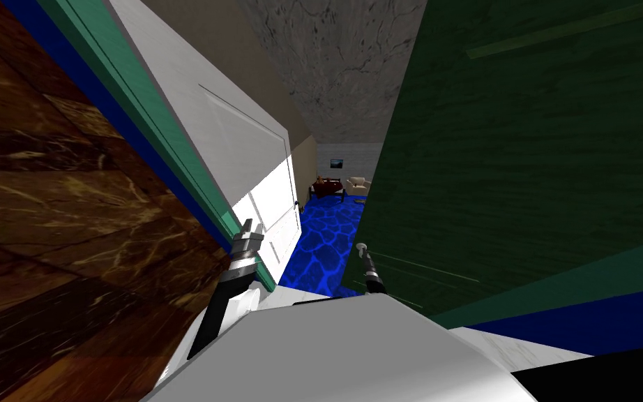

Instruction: Push the door open

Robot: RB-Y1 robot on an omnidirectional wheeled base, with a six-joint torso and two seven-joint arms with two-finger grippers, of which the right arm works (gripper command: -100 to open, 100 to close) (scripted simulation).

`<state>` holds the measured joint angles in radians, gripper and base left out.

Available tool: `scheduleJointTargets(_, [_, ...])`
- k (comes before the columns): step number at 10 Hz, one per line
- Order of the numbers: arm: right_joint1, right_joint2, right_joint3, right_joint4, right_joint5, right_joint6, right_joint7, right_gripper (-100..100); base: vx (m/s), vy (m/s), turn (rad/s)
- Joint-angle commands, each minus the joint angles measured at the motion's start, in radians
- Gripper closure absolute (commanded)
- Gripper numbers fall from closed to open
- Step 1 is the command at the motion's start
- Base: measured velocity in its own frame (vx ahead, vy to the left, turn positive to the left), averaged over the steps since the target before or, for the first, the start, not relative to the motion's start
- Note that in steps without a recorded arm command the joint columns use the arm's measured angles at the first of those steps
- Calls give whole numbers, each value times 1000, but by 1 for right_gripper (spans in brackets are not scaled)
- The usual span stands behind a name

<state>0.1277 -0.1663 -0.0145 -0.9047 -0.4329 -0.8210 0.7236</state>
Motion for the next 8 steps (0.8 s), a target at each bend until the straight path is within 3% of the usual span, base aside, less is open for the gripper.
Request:
scheduleJointTargets(1, [-6,-3,-9,6,-6,-5,-31,100,35,-8,3])
scheduleJointTargets(8, [-38,10,-36,37,-47,-16,-225,100,44,-12,1])
